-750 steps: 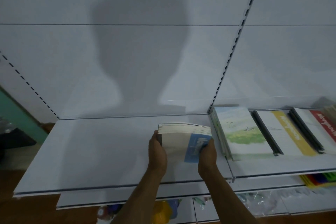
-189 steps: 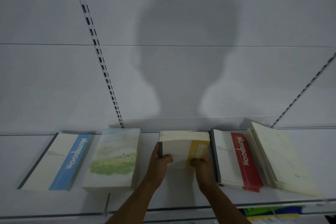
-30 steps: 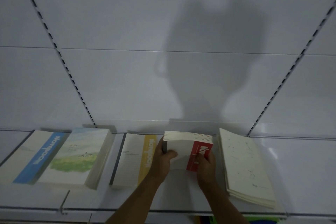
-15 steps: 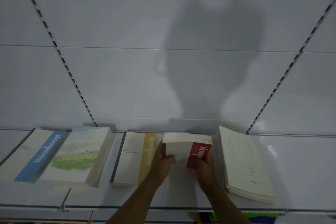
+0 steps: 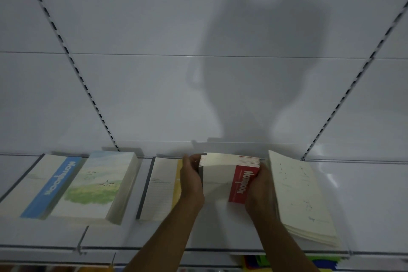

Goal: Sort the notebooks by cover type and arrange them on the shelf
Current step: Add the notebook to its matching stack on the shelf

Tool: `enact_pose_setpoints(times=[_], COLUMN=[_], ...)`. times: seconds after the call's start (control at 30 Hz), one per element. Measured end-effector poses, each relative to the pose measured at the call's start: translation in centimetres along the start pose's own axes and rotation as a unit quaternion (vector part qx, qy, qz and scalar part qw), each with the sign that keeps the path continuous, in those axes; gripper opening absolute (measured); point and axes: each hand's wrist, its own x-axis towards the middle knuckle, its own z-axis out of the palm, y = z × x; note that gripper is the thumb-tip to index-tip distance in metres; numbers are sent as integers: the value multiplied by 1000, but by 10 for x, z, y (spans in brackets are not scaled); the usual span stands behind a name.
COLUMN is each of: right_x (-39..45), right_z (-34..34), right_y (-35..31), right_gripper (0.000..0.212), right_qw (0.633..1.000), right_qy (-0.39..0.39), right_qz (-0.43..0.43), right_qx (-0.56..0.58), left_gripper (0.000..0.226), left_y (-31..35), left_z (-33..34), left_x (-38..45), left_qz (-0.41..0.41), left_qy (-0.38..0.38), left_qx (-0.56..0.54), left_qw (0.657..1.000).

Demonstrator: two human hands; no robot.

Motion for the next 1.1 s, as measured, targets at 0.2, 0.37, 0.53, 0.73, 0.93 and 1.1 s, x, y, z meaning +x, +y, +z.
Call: enact_pose_setpoints(times=[0.2,0.37,0.53,0.73,0.93,1.1], right_x=[1,-5,-3,-4,-13,-2], right_z=[0,0,-8,-7,-12,1], right_y=[1,17,18,21,24,-25], right_gripper=[53,46,36,37,46,62], right_qw=[999,997,995,997,998,982], right_qy=[-3,43,53,63,35,38], right_qz=[23,60,-21,18,34,-4], right_qx=[-43,-19,-81,-37,-46,-187], left_gripper=[45,45,48,57,43,55], left_y=[-3,-6,-6,-15,-19,4], left_z=[4,5,10,4,5,31], left_x=[5,-4,-12,-9,-14,-2], left_qz=[-51,-50,-71,-56,-34,-92], left_qy=[-10,12,14,6,37,137], left_qx=[20,22,36,47,68,47], left_qw=[998,998,997,997,996,985])
